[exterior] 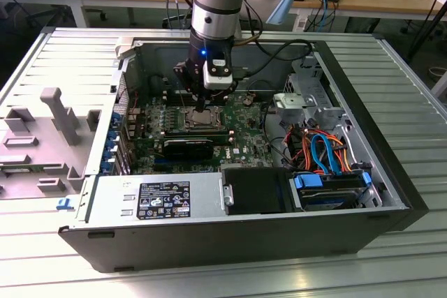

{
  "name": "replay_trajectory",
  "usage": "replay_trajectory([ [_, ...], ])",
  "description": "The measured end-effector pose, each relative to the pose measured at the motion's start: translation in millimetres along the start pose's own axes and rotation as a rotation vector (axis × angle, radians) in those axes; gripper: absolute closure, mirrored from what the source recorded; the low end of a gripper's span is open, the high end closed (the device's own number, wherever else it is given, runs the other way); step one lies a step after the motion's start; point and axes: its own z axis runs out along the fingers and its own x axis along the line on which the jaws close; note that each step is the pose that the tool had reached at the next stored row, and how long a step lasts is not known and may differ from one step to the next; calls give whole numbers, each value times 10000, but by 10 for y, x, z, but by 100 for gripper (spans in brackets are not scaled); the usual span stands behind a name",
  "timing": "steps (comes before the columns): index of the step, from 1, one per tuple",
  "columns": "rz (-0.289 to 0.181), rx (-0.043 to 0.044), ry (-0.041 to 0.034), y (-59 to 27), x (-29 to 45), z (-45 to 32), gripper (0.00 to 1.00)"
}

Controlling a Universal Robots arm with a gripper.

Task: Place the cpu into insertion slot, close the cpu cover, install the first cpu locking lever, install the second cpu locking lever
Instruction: 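Install the first cpu locking lever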

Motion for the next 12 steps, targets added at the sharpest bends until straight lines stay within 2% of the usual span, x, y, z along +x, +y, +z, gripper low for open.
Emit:
replay_trajectory([
  [12, -306, 25, -26, 0, 0, 0, 89],
])
